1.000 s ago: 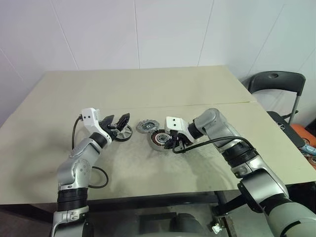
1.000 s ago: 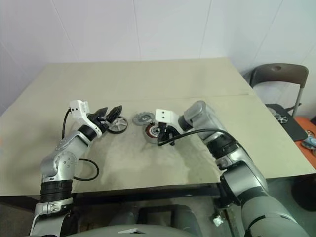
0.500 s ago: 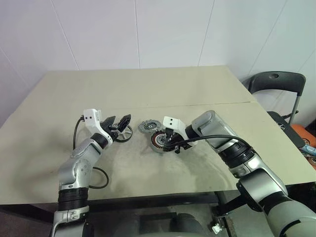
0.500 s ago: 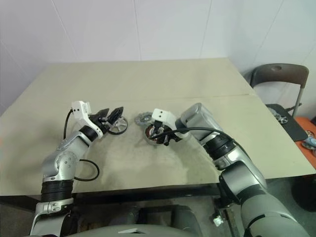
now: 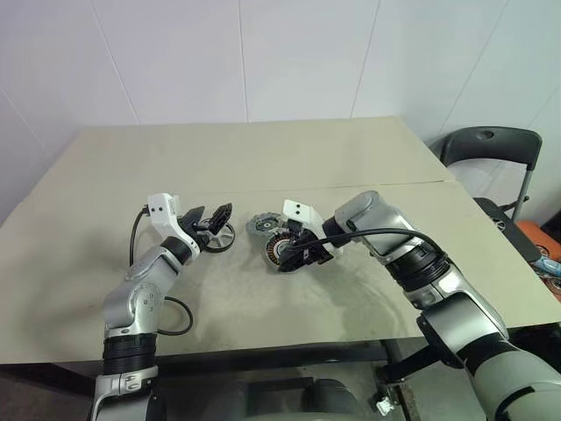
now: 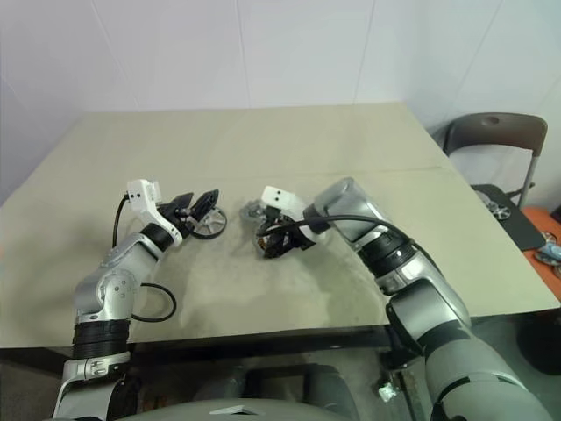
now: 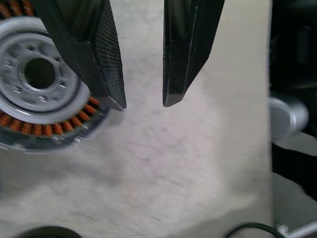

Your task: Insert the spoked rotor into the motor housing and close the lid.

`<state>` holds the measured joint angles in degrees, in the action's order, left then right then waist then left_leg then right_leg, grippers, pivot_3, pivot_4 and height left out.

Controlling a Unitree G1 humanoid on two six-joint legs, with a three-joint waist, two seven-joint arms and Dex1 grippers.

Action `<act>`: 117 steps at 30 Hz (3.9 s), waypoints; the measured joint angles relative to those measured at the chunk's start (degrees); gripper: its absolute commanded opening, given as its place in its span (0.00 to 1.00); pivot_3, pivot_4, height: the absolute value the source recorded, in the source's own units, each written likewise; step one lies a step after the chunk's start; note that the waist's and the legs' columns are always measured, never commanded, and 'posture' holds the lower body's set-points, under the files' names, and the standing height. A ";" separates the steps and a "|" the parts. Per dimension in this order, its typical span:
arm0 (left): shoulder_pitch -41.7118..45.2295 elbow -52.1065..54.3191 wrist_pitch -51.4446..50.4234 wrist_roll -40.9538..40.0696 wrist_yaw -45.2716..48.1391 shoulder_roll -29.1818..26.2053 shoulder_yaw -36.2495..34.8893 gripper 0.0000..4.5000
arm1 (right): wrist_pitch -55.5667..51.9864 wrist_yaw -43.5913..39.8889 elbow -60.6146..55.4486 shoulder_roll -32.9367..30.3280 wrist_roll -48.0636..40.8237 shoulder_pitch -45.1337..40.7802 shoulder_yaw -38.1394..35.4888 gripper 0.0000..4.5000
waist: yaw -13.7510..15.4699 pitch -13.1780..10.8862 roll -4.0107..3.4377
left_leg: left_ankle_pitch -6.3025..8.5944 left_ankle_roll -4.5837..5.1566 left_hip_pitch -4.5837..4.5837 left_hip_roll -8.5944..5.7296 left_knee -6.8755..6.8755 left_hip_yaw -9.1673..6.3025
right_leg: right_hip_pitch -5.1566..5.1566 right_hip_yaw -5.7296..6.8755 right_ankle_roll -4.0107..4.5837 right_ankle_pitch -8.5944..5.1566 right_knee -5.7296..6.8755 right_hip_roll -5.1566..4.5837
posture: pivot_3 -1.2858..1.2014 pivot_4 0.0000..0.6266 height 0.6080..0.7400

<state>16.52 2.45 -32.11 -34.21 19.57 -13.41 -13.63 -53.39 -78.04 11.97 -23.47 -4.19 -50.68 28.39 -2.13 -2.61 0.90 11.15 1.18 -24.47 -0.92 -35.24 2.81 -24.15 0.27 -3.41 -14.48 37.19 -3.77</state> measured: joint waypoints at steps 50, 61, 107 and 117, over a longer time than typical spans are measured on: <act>5.06 -4.46 -1.16 1.62 3.89 -2.37 3.08 1.00 | 25.30 45.28 6.93 4.42 -0.49 23.04 -22.22 0.78 | 1.19 0.07 0.11 | -0.01 0.03 0.07 0.15 -0.04 0.14 | 0.10 0.04 0.03 0.02 -0.09 0.06 | 0.52 0.00 1.00; 4.41 -3.93 -1.26 1.62 3.61 -2.35 2.82 1.00 | 27.55 46.99 8.78 7.20 0.80 22.38 -21.80 0.78 | 0.96 0.08 0.12 | -0.01 0.03 0.10 0.23 -0.05 0.14 | 0.12 0.04 0.03 0.02 -0.08 0.15 | 0.52 0.00 1.00; 3.43 -3.32 -1.30 1.63 2.90 -2.35 2.67 1.00 | 25.01 48.45 9.45 4.88 0.67 21.73 -24.90 0.14 | 1.37 0.09 0.12 | 0.00 0.00 0.12 0.34 0.02 0.22 | 0.19 0.08 0.06 0.02 -0.35 0.12 | 0.52 0.00 1.00; 4.48 -3.61 -1.28 1.68 3.67 -2.11 3.42 1.00 | 22.81 41.91 5.10 2.02 -6.39 19.01 -29.59 0.14 | 1.06 0.07 0.09 | -0.02 0.04 0.00 0.40 0.05 0.27 | -0.05 0.08 0.06 0.02 -0.20 0.20 | 0.52 0.00 1.00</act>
<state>21.01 -1.16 -33.38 -32.52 23.25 -15.52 -10.22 -30.58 -36.13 17.06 -21.45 -10.58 -31.67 -1.20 -1.07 -2.54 0.99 11.13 1.22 -24.48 -0.52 -35.19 3.09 -24.20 0.35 -3.35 -14.46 36.99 -3.57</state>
